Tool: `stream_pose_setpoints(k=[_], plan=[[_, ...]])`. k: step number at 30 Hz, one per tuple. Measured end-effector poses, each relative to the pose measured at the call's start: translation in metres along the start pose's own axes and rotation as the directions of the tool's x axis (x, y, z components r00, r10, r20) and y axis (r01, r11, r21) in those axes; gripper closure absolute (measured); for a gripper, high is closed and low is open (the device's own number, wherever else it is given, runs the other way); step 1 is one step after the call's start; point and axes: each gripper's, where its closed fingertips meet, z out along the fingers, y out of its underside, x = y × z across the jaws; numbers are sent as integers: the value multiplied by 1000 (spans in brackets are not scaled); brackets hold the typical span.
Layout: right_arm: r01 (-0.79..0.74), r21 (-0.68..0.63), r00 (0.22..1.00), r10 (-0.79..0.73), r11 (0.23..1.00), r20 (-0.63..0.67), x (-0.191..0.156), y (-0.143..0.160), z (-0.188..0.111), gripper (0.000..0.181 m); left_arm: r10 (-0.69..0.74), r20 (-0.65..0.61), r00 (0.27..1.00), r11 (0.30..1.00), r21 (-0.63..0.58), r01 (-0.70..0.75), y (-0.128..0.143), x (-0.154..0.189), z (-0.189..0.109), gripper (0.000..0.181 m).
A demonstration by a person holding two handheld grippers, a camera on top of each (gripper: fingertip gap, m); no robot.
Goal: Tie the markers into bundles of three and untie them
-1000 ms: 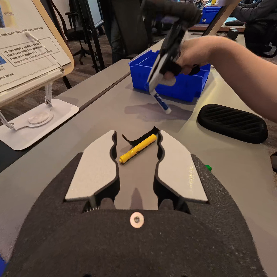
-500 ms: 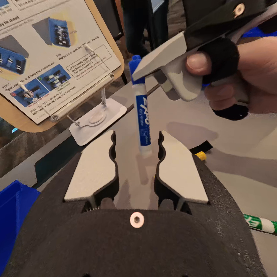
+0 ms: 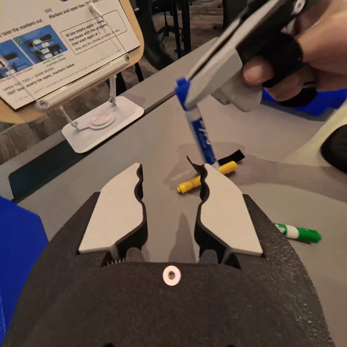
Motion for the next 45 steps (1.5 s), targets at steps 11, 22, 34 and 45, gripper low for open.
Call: stream_pose_setpoints(k=[11,22,34,45], plan=[[-36,-668,996,84,744,40,-15,140,24,162,-105,23,994,992,-65,106,48,-14,-52,124],[288,-540,952,-300,791,69,-11,118,20,162,-75,-49,996,996,-42,73,51,-1,-59,130],[400,-523,902,-425,752,78,14,103,66,151,-64,-76,995,997,-46,61,47,11,-60,129],[312,-563,936,-350,766,43,25,132,45,136,-67,-78,995,998,-27,65,43,10,-65,130]])
